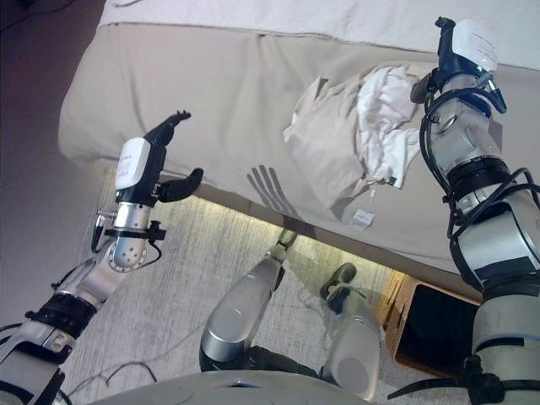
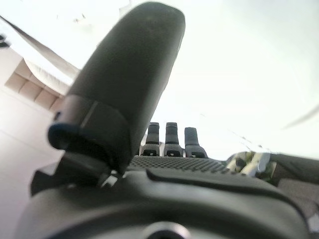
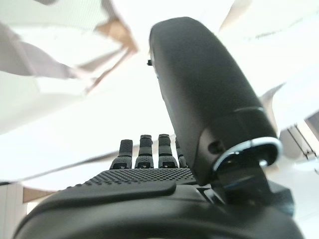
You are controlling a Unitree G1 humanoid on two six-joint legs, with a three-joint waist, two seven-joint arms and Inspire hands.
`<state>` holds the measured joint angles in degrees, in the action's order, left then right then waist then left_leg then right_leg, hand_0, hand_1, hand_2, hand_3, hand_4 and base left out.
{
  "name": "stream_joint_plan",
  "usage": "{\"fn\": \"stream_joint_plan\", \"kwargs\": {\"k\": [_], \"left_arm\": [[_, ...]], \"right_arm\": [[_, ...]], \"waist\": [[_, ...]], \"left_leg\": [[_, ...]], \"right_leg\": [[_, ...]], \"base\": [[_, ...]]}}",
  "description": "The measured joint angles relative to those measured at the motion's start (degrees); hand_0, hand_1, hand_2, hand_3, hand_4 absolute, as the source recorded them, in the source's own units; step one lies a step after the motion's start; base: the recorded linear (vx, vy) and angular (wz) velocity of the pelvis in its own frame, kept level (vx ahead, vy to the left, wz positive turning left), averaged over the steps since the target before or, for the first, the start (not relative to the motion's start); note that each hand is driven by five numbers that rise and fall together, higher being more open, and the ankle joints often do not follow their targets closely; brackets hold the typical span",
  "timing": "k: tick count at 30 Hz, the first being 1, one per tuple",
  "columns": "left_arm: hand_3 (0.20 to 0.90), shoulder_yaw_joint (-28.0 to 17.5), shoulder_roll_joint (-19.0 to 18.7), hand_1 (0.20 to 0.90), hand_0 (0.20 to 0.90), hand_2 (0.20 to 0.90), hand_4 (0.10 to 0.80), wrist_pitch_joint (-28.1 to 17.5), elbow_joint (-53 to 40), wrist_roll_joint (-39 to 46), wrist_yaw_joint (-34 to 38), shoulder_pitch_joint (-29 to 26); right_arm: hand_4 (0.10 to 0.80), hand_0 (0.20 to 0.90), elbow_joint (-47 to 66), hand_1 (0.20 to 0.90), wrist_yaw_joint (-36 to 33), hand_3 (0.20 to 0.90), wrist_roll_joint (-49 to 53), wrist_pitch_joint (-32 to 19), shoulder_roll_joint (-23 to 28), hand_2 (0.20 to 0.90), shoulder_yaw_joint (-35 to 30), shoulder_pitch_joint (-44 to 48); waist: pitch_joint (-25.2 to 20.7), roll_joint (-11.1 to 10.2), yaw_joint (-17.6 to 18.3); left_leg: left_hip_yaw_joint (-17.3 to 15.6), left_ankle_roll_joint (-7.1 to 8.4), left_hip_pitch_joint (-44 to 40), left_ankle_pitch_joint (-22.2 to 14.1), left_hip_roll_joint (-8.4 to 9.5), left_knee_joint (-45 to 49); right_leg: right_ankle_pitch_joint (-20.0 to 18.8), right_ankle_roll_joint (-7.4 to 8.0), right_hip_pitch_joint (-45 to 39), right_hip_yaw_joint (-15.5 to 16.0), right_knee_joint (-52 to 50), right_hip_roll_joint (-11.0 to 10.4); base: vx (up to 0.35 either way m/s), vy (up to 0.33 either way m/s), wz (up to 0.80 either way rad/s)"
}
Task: Pick up the clothes from the bed and place them into the basket
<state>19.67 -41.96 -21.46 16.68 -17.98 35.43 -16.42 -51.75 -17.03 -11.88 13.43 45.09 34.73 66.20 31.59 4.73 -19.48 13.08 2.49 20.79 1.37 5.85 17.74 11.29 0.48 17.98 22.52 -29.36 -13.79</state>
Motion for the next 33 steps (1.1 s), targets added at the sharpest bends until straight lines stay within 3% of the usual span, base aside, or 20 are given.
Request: {"fn": "stream_joint_plan", "kwargs": {"k": [4, 13, 25, 33], "left_arm": [[0.900, 2.6, -2.3, 0.900, 0.900, 0.900, 0.800, 0.1, -0.9, 0.2, 1.7, -3.3], [0.900, 3.7, -3.1, 0.900, 0.900, 0.900, 0.800, 0.1, -4.2, 0.5, 2.6, -6.3], [0.900, 3.8, -4.2, 0.900, 0.900, 0.900, 0.800, 0.1, -5.1, 0.7, 4.4, -8.8], [0.900, 4.0, -5.5, 0.900, 0.900, 0.900, 0.800, 0.1, -6.5, 2.9, 5.4, -10.0]], "right_arm": [[0.800, 0.900, -2.5, 0.900, 0.1, 0.900, 0.0, 0.8, -1.8, 0.900, 2.6, 2.2], [0.800, 0.900, -4.5, 0.900, 1.3, 0.900, 0.0, 0.9, -2.0, 0.900, 5.7, 6.7], [0.800, 0.900, -11.7, 0.900, 5.5, 0.900, -0.1, 0.8, -3.9, 0.900, 8.9, 14.3], [0.800, 0.900, -17.5, 0.900, 9.6, 0.900, 0.0, 0.7, -4.3, 0.900, 11.2, 21.1]], "waist": [[0.6, 0.0, 0.4], [0.6, 0.0, 1.2], [0.6, 0.1, 1.8], [0.6, 0.1, 1.6]], "left_leg": [[-0.6, -0.78, 4.4, -3.4, 1.67, 8.1], [-1.7, -1.77, 19.2, -6.4, 2.16, 21.3], [-2.5, -1.70, 31.8, -7.7, 2.43, 30.6], [-2.0, -0.93, 37.4, -9.5, 3.13, 37.5]], "right_leg": [[2.6, 0.23, 3.3, -1.0, -6.2, -1.8], [4.8, -0.98, 17.2, -4.0, -17.2, -2.6], [5.3, -1.45, 29.8, -6.7, -25.7, -2.4], [7.8, -2.11, 35.1, -8.1, -32.5, -2.6]], "base": [[-0.007, 0.050, 0.02], [-0.030, 0.045, -0.06], [-0.044, 0.019, -0.04], [-0.017, 0.004, 0.03]]}}
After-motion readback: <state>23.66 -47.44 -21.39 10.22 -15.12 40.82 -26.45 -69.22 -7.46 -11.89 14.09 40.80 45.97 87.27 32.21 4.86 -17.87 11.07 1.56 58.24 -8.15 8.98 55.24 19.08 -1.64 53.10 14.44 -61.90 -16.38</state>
